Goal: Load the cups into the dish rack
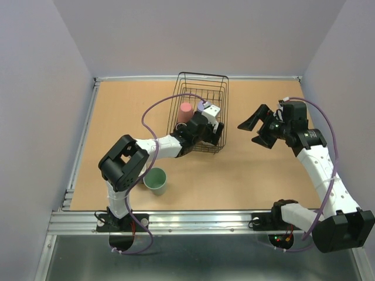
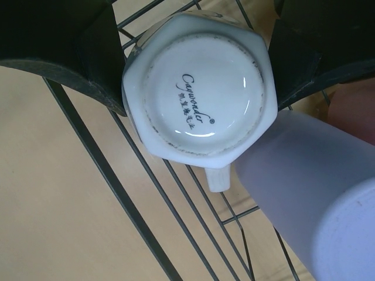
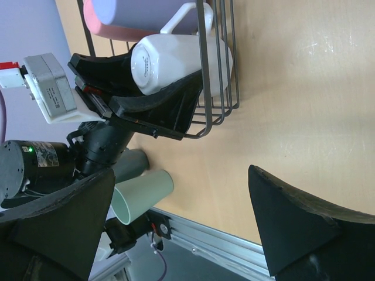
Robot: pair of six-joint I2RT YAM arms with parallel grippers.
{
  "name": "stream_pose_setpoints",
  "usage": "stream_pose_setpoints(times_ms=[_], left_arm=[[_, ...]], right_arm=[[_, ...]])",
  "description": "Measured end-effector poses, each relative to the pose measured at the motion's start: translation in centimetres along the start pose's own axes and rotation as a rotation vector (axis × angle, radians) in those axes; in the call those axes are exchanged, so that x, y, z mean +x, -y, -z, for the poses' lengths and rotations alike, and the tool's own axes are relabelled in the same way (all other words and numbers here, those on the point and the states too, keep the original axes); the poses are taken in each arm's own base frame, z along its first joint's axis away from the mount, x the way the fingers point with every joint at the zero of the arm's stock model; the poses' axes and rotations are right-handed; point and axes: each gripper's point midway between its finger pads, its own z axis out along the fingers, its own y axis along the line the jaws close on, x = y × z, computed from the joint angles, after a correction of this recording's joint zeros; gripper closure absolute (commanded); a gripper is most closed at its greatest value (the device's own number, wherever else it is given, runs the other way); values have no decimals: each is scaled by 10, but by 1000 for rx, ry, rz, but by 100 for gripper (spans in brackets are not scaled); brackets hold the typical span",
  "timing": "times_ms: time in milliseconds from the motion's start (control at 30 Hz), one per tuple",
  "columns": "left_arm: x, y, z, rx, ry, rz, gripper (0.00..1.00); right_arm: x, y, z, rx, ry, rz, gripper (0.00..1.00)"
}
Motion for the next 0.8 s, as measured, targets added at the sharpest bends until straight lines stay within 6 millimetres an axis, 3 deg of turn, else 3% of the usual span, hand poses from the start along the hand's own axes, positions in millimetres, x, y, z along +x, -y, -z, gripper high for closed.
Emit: stream_pose_setpoints(times_ms=[67,133,167,200,267,333,500,700,800], left_arm=[[0,-1,0,-9,0,1,89],[1,-2,0,-22,-4,4,76],[1,-2,1,-28,-8,4,69],[1,-3,0,-34,-15,4,55],[0,-4,-1,-45,-23,7,46],[-1,-6,-2,-59,-32,6,28],[1,-9,-1,-81,-47,1,5],[5,-8,4,-94,-74,-1,1],[-2,-7,9,-99,-65,7,1]], right_arm=[[0,0,0,0,1,3,0],[0,1,0,1,1,8,0],[0,1,-1,2,0,10,0],[0,1,-1,4,-2,10,0],[0,3,-3,9,-5,8,0],[-1,4,-4,15,-5,8,0],[-2,6,-5,22,-1,12,0],[-1,8,-6,27,-3,11,0],[0,10,-7,32,-7,13,0]])
